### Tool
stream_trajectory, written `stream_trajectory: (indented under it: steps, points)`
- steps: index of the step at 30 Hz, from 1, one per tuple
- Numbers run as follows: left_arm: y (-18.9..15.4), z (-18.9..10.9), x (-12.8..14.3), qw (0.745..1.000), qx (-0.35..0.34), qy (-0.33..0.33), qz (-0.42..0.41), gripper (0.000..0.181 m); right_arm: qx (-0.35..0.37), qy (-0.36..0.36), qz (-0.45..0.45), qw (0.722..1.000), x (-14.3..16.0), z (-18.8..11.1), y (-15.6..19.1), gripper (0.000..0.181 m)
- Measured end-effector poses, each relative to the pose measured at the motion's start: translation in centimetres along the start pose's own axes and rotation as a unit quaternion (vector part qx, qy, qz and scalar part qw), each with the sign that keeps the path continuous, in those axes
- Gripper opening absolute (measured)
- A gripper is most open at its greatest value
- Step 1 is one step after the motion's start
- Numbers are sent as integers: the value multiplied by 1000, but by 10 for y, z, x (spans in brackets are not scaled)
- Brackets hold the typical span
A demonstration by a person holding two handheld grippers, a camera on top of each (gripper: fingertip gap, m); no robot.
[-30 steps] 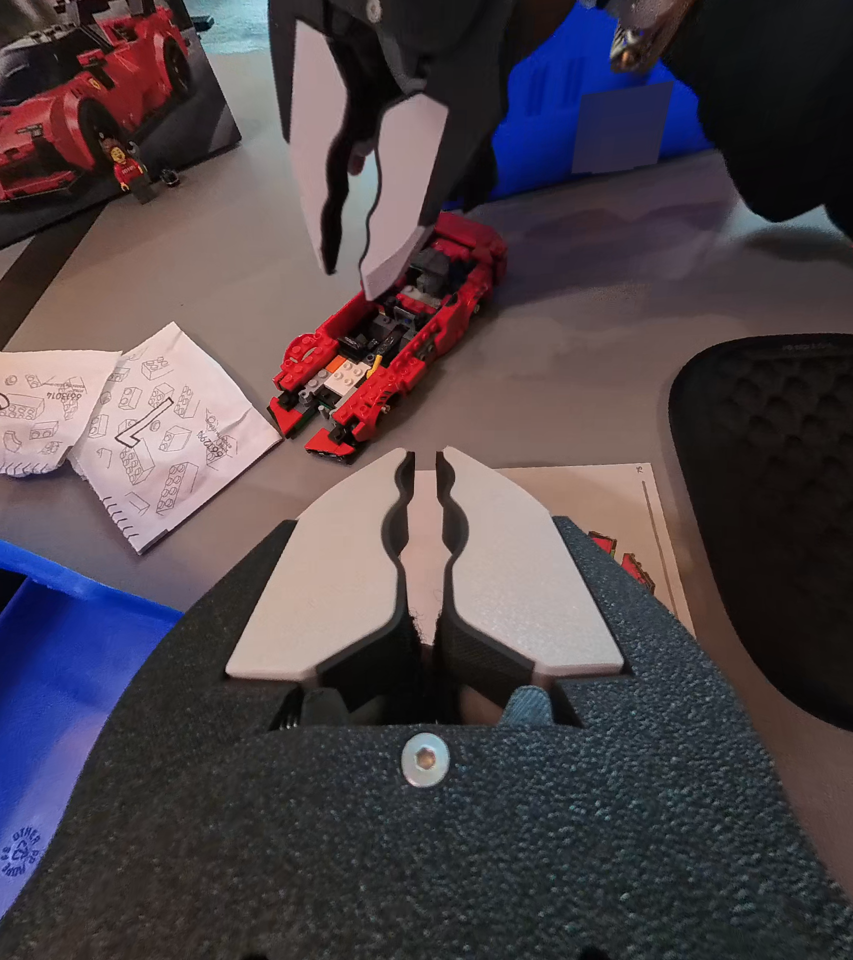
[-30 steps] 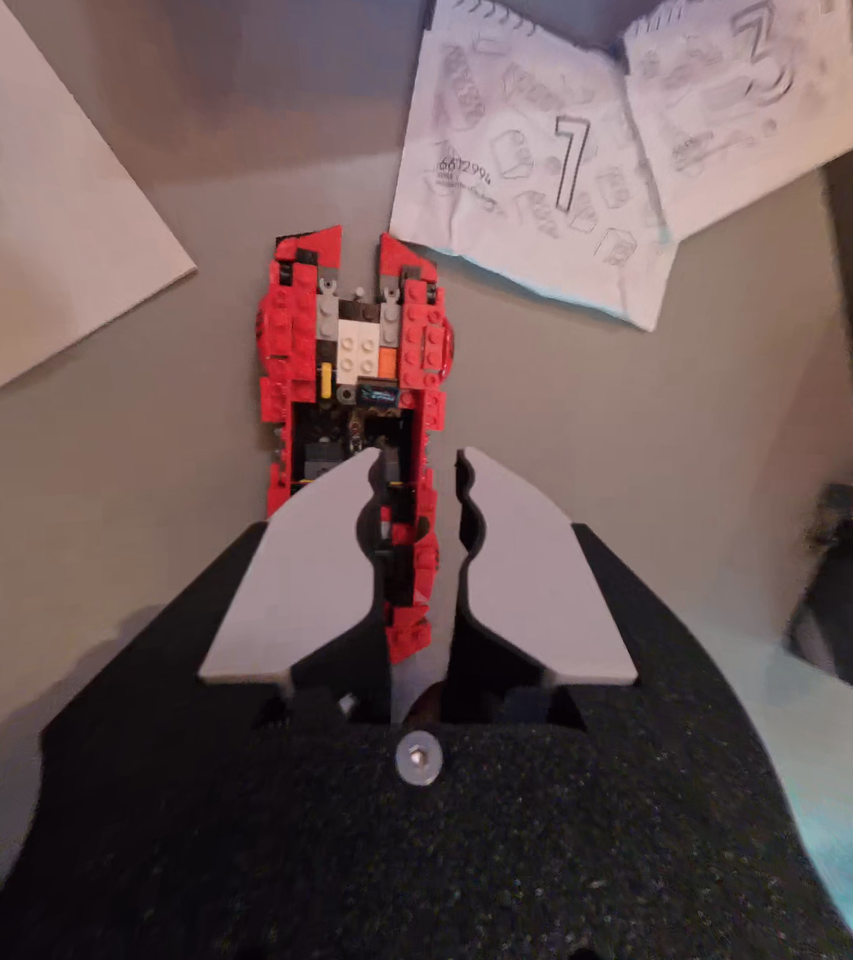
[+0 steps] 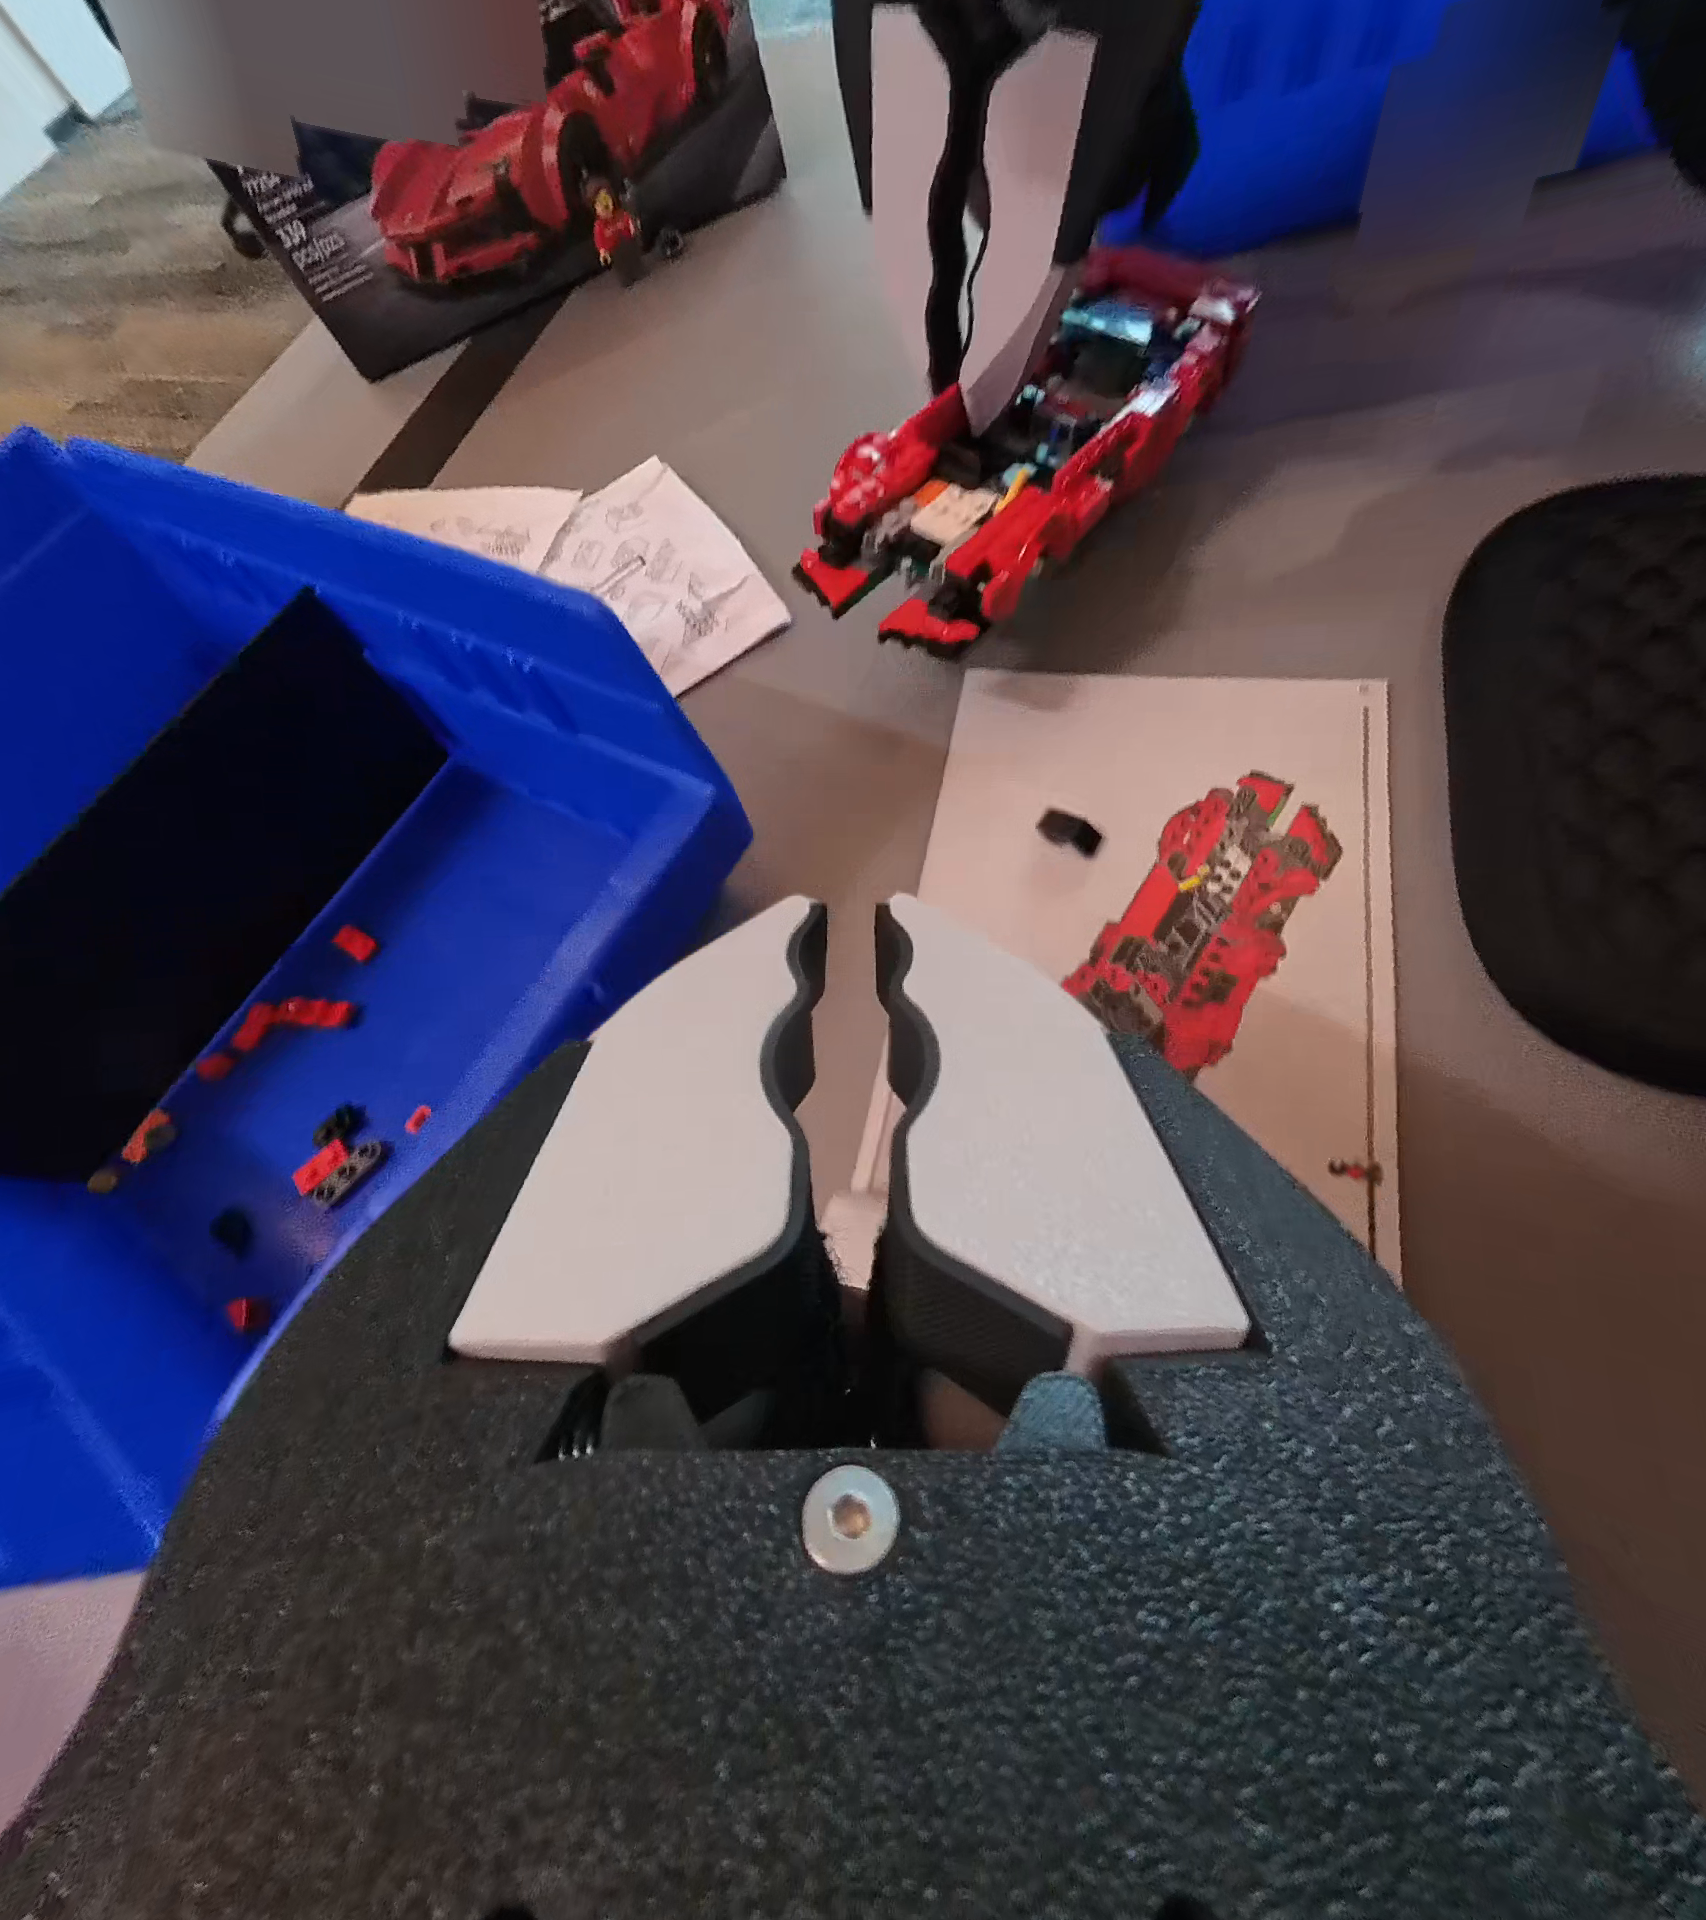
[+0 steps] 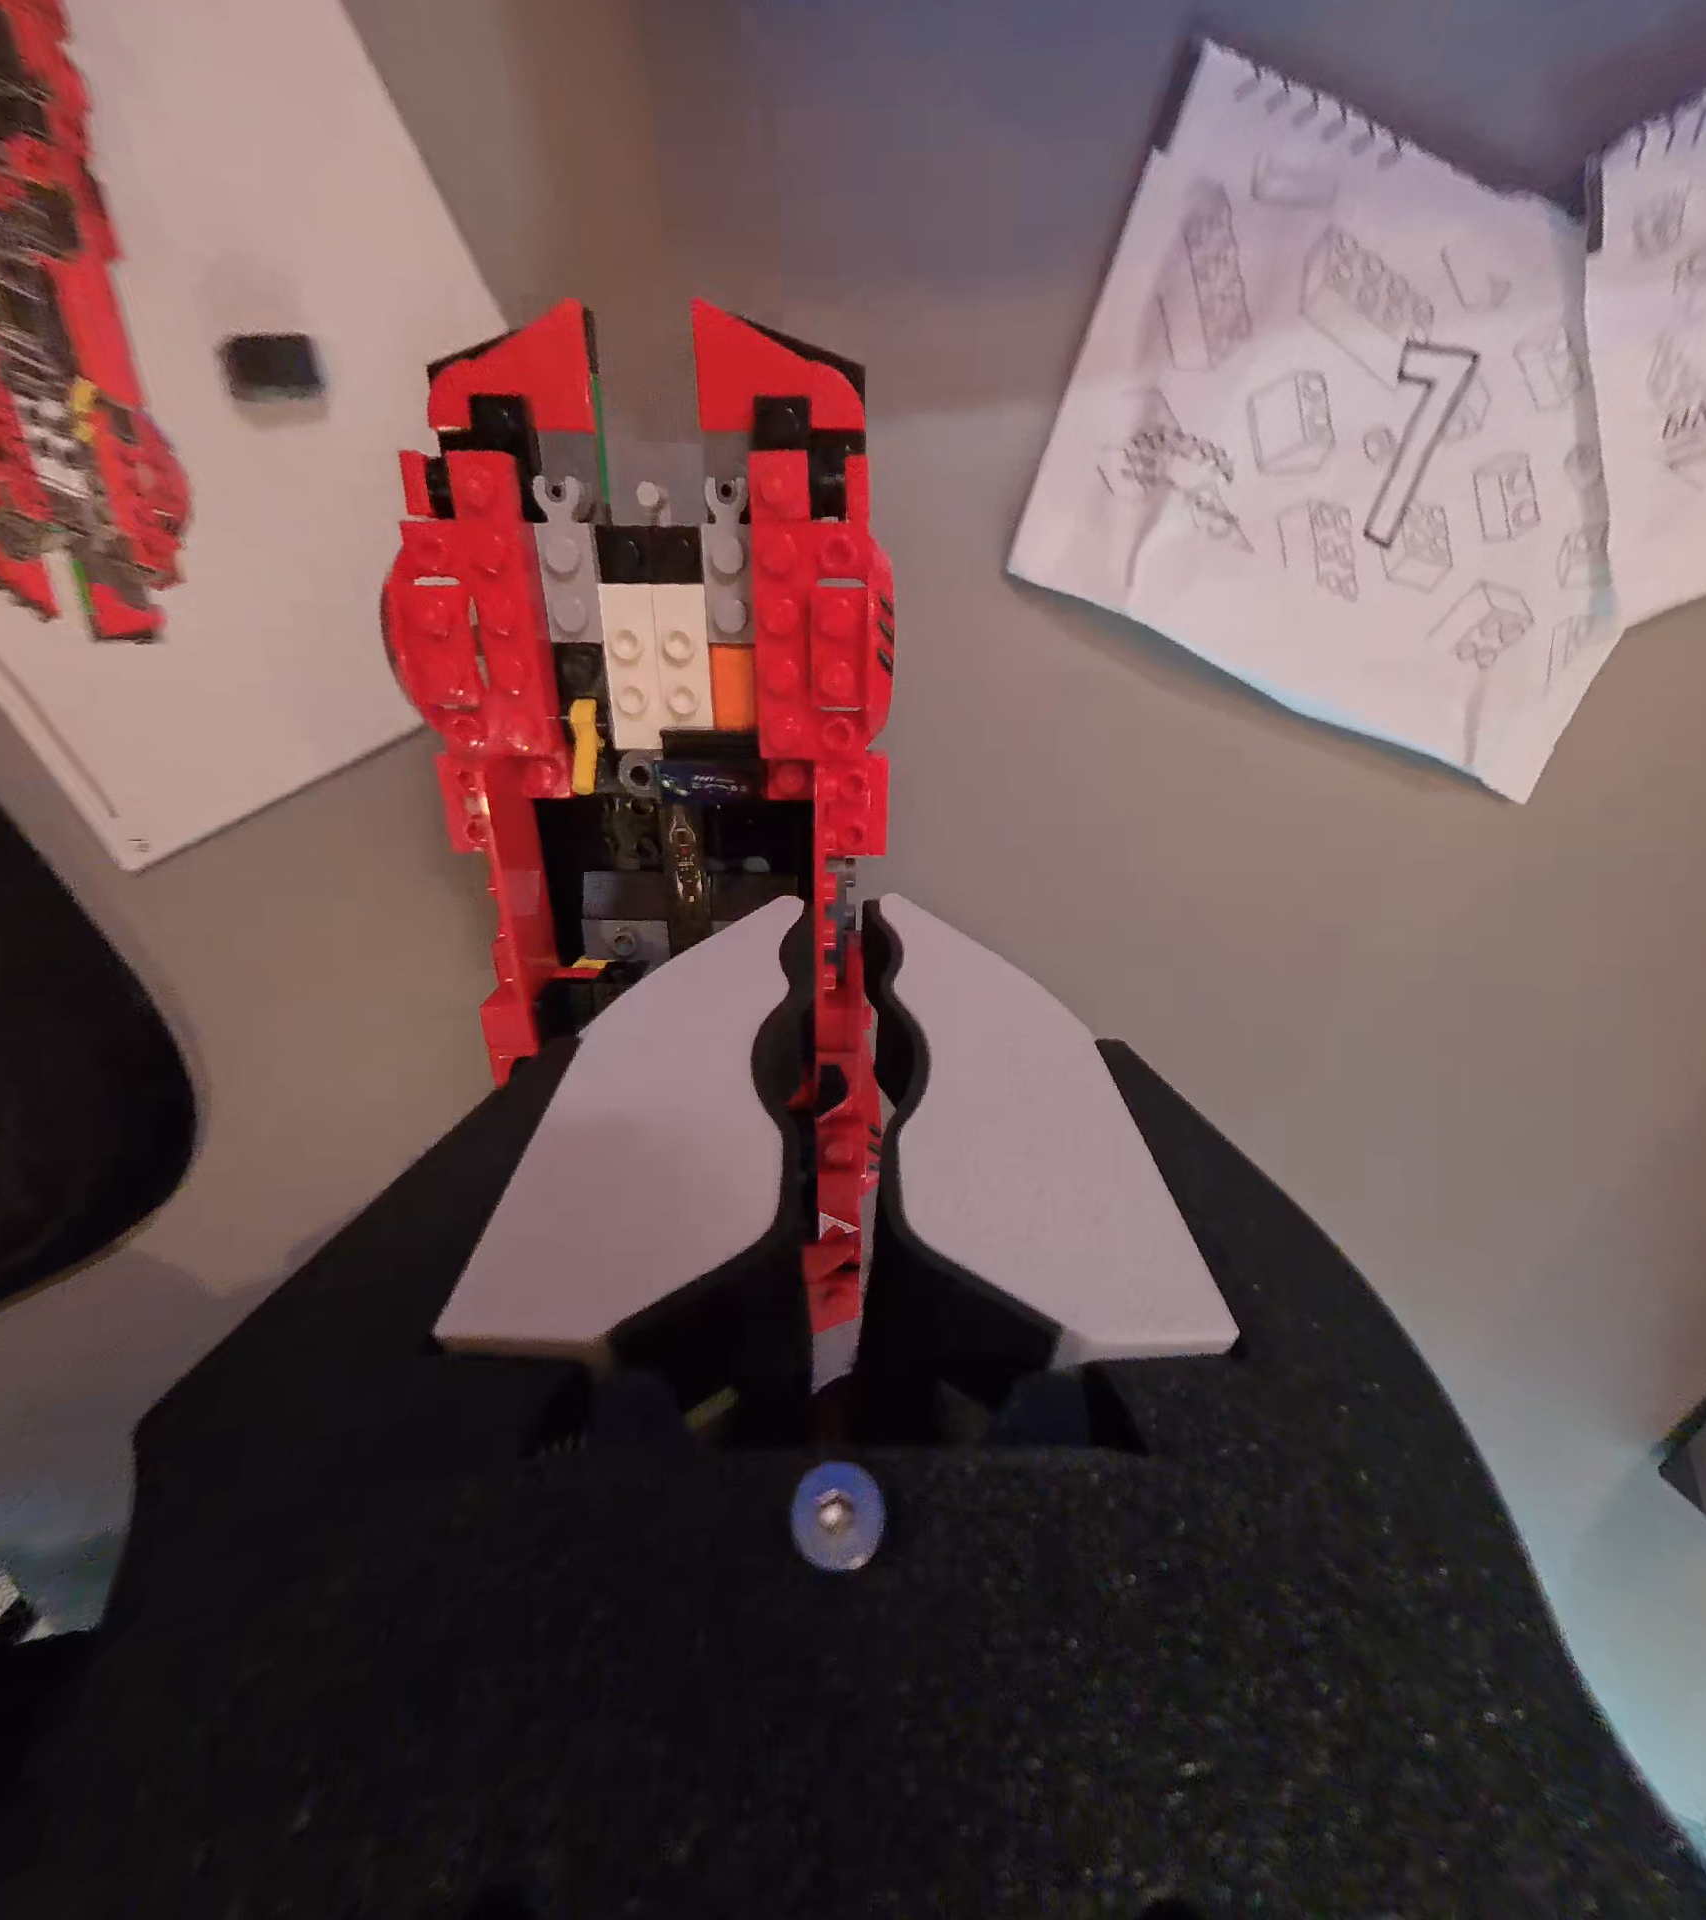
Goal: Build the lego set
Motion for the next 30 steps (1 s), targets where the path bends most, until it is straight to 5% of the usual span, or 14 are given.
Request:
stream_trajectory:
  steps: [6, 13, 20, 30]
  points:
    - [-12, -18, 18, 1000, -21, 17, -6, 8, -62, -9, -46, 997, -35, -2, 42, 8]
    - [-24, -33, 26, 999, -34, 7, -16, 9, -124, 38, -113, 985, -69, 30, 93, 8]
    - [-35, -33, 33, 1000, -26, 10, -8, 9, -130, 80, -149, 977, -88, 61, 109, 9]
    - [-42, -22, 35, 1000, -5, 6, -2, 10, -88, -73, -152, 982, -81, 28, 117, 14]
Point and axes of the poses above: each gripper's, where its closed fingertips meet, z out along the fingers, x out of its underside, y = z × x across the jaws, the point moved 9 cm from there along -z, back along the fingers, and after that the axes turned 10 degrees about -y, right-handed, at the moved point
